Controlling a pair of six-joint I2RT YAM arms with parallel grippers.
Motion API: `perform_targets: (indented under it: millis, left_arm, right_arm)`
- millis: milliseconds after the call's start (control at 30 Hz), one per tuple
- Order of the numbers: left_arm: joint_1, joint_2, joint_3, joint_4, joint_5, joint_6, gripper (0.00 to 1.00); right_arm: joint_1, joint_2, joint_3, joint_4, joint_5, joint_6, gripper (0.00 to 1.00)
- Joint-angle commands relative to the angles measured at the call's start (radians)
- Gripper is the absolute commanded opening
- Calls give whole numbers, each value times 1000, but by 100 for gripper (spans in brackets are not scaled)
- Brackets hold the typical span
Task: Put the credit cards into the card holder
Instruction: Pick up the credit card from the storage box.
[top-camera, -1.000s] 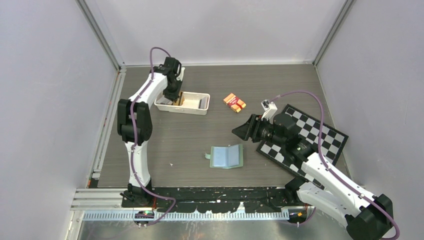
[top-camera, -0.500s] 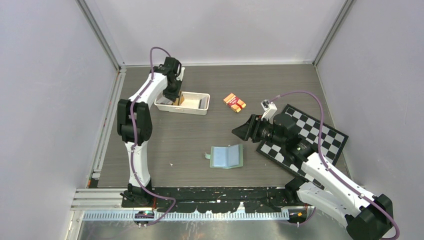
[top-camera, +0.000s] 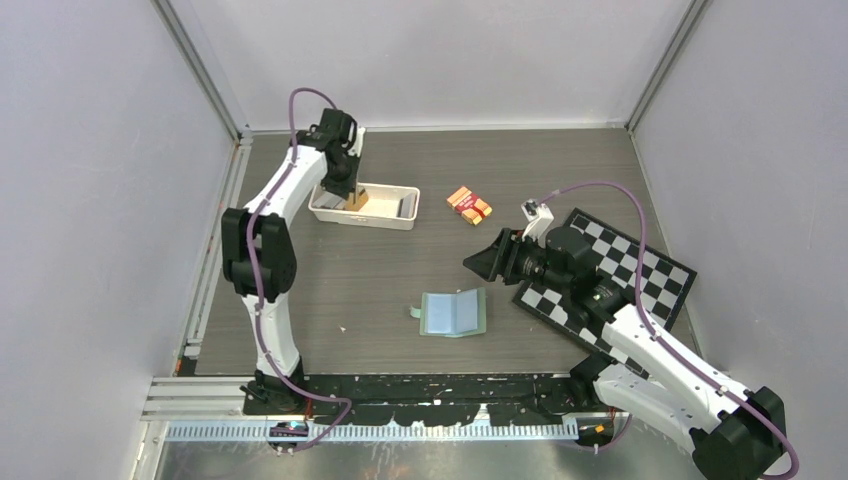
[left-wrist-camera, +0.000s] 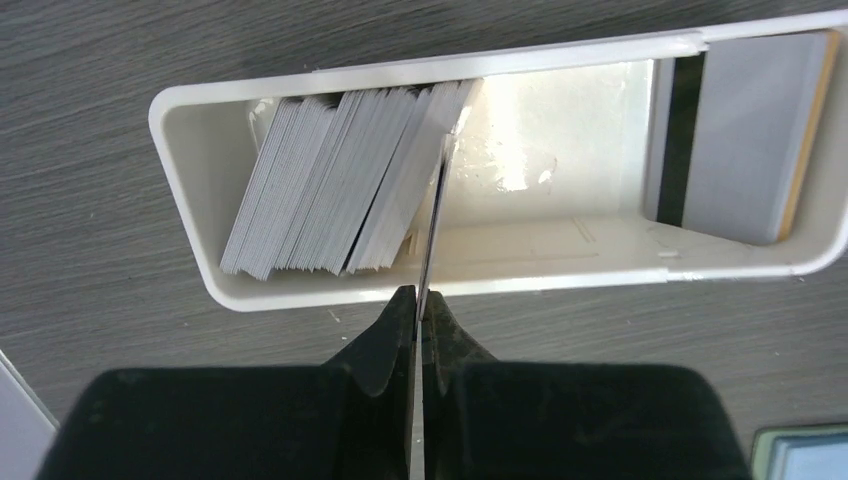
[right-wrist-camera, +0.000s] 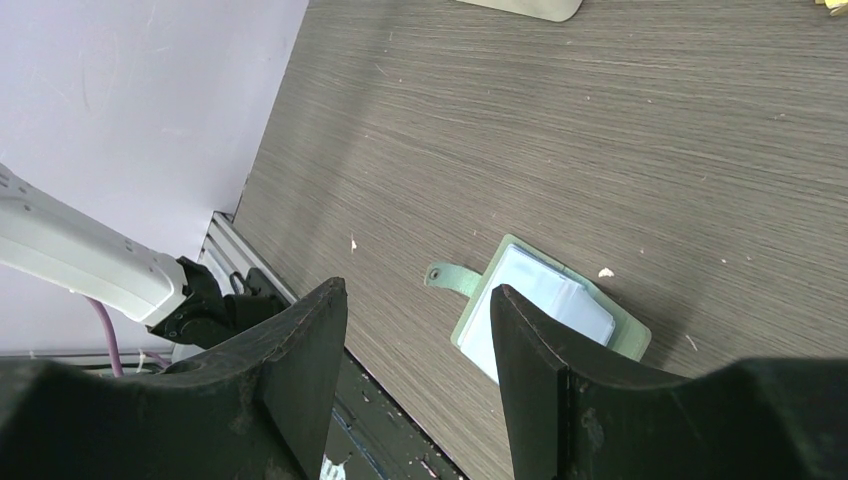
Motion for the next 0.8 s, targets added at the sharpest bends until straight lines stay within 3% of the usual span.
perform_targets:
  millis: [0,167,600,767]
  left_arm:
    - [7,-91,-17,12,45,13,0]
    - [7,-57,-3,18,141,13,0]
    - [50,55,7,36,107,-9,0]
    - [54,55,-2,39,88,-15,8]
  right_arm:
    - [-3,11,10,58,-6,4,60]
    - [-3,25,8,73,-15,11,60]
    - [-3,16,-3,78,-16,11,60]
    - [-3,14,-4,80,-15,14,60]
